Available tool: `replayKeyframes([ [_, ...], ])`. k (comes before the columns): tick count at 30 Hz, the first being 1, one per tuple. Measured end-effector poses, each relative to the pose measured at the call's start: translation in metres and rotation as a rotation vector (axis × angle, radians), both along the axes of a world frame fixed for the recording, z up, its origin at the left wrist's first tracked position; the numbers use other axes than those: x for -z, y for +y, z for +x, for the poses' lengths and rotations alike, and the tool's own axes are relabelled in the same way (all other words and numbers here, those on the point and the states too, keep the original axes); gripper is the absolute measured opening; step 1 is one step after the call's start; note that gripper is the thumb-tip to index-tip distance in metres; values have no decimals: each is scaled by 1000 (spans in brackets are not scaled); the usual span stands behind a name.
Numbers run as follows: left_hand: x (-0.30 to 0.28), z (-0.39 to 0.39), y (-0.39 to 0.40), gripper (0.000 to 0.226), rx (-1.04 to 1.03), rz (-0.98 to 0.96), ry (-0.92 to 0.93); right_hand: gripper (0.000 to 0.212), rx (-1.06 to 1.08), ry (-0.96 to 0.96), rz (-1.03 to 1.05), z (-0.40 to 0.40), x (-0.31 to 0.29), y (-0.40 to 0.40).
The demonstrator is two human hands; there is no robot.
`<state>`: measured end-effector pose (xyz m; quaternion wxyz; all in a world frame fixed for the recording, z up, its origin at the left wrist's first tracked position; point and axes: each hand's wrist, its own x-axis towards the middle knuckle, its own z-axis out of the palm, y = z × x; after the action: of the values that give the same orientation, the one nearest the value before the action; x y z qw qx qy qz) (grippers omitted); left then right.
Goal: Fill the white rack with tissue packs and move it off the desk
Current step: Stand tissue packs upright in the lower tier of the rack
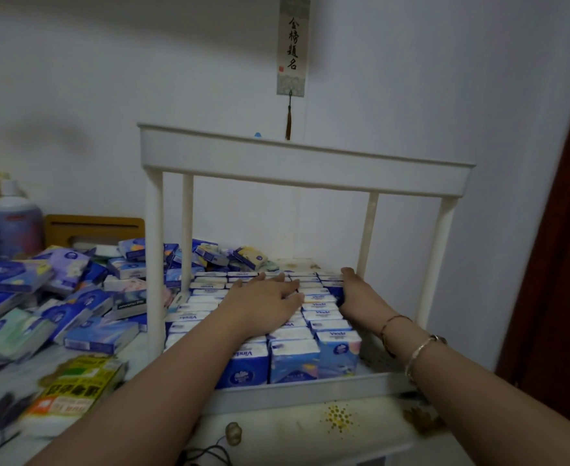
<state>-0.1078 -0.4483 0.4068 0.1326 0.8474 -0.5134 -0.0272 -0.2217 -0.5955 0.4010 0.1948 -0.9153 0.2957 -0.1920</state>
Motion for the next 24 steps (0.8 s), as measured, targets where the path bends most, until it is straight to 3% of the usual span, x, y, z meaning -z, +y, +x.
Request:
replayKeyframes([
  [4,-4,-6,5,36,-30,-446,-6,65,21,34,23,-12,-15,11],
  [6,-13,-11,11,29,-23,-575,1,66,45,27,40,-19,-24,16],
  [10,-29,-21,34,25,48,-586,85,77,-17,-71,46,-31,-41,40],
  [15,-44,-37,90,23,74,-690,145,59,-237,-178,-60,-39,-58,99],
  [24,-32,-19,231,25,-168,-854,159,45,-635,-336,-157,1,-71,222],
])
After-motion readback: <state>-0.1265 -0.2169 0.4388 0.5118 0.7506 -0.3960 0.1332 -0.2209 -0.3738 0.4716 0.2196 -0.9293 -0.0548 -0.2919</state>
